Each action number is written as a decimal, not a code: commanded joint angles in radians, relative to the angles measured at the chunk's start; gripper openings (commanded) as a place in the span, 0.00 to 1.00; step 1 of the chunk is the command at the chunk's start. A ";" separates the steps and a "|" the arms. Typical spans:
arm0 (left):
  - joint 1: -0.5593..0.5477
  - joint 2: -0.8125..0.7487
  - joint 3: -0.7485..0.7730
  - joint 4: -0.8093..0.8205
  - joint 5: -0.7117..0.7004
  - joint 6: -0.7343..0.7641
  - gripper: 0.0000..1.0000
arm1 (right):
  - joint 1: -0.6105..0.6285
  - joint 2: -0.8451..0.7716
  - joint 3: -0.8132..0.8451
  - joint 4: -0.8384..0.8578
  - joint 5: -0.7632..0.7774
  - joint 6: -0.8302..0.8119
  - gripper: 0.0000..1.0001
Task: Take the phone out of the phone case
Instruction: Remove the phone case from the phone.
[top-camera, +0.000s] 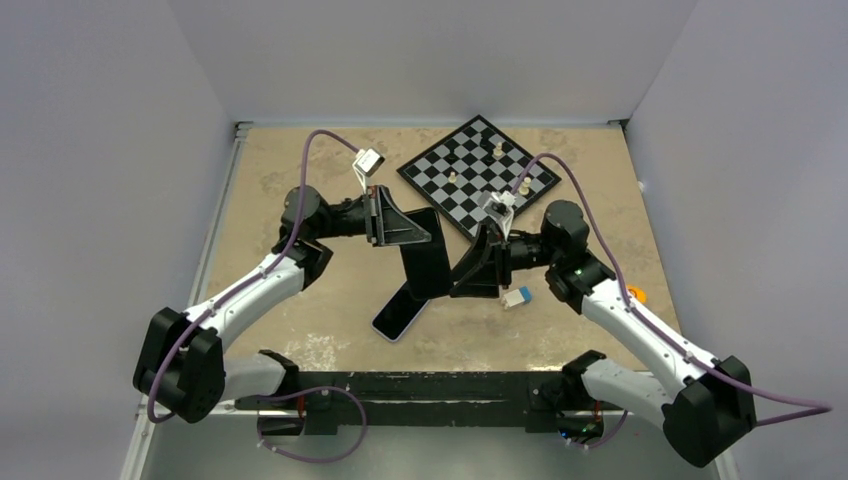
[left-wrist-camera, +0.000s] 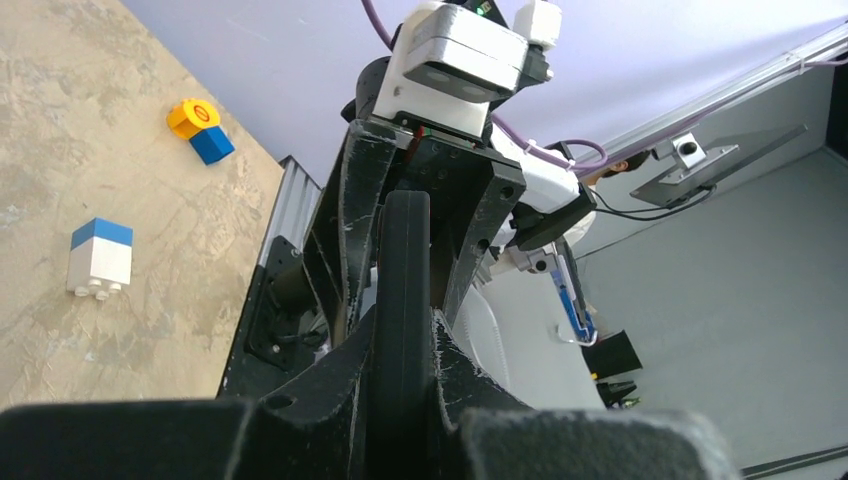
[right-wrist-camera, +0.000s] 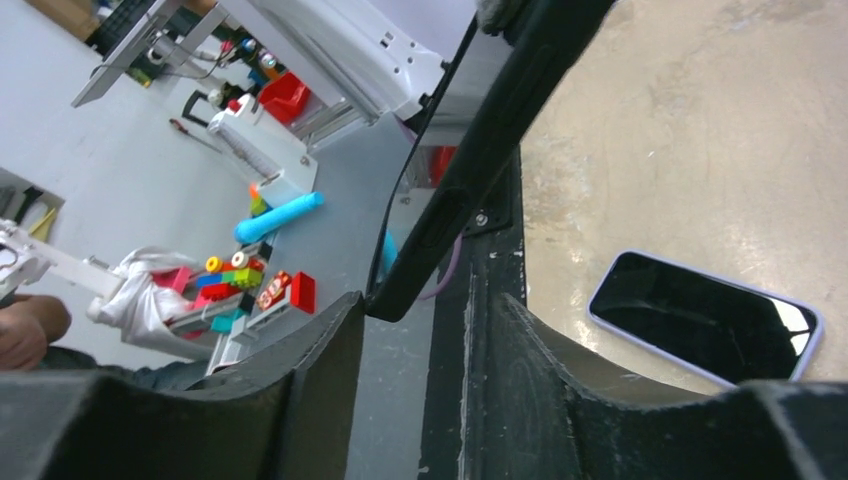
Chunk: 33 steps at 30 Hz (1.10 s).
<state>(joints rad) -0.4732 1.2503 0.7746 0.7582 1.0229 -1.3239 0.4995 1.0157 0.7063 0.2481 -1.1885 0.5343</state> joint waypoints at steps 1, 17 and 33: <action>0.001 -0.036 0.056 0.024 -0.034 -0.014 0.00 | 0.022 0.021 -0.002 0.059 -0.006 0.007 0.48; -0.008 0.040 0.036 0.365 0.023 -0.378 0.00 | 0.150 0.052 -0.038 0.323 0.049 -0.178 0.00; -0.021 0.149 0.064 0.530 -0.011 -0.555 0.00 | 0.161 0.207 0.323 -0.050 0.216 -0.690 0.00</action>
<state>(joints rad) -0.4488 1.3762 0.7914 1.2579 1.0672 -1.6878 0.6765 1.1828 0.8909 0.2512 -1.2488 0.1474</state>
